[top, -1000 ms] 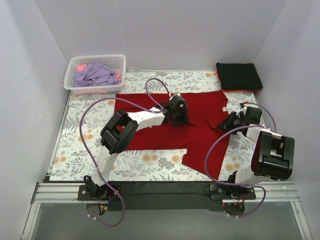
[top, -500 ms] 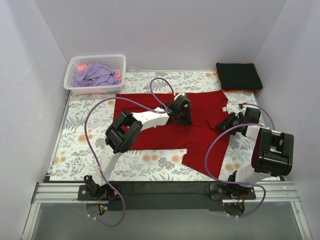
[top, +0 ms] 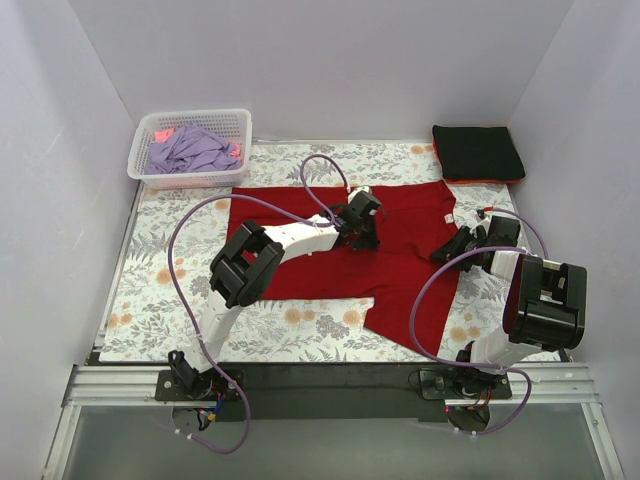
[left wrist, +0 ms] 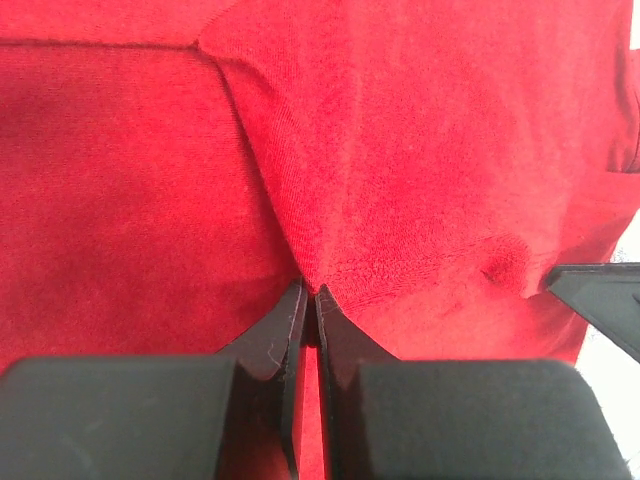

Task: Fold and stack the t-shirts
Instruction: Fold the tshirt

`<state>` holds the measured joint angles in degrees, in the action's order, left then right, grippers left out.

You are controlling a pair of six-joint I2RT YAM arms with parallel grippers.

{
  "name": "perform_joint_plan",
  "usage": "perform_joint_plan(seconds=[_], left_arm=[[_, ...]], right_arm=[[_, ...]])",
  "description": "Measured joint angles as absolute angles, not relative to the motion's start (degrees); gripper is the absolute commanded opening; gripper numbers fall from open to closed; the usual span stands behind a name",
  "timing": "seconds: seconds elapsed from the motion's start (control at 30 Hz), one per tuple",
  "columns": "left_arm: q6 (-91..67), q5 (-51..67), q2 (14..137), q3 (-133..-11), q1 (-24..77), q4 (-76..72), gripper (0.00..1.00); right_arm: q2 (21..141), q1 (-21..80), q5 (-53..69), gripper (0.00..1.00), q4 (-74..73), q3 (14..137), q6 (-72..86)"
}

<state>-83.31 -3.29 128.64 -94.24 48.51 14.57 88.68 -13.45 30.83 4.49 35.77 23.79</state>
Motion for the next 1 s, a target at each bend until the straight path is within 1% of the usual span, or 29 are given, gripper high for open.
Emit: perform_joint_plan(seconds=[0.33,0.63,0.77,1.0], left_arm=[[-82.7,-4.91,128.4,-95.88,48.51,17.96,0.04],[-82.3,-5.15,128.4,-97.67,48.51,19.31,0.05],[-82.3,-5.17,128.4,-97.67,48.51,19.38,0.05],[-82.35,-5.23,128.4,-97.67,48.51,19.46,0.05]], right_arm=[[87.53,-13.45,31.07,0.26,4.47,35.73,23.77],[85.25,-12.21,36.56,0.25,6.83,35.81,24.69],[88.05,-10.63,39.86,0.24,11.33,36.62,27.14],[97.38,-9.3,42.46,0.24,18.31,37.71,30.3]])
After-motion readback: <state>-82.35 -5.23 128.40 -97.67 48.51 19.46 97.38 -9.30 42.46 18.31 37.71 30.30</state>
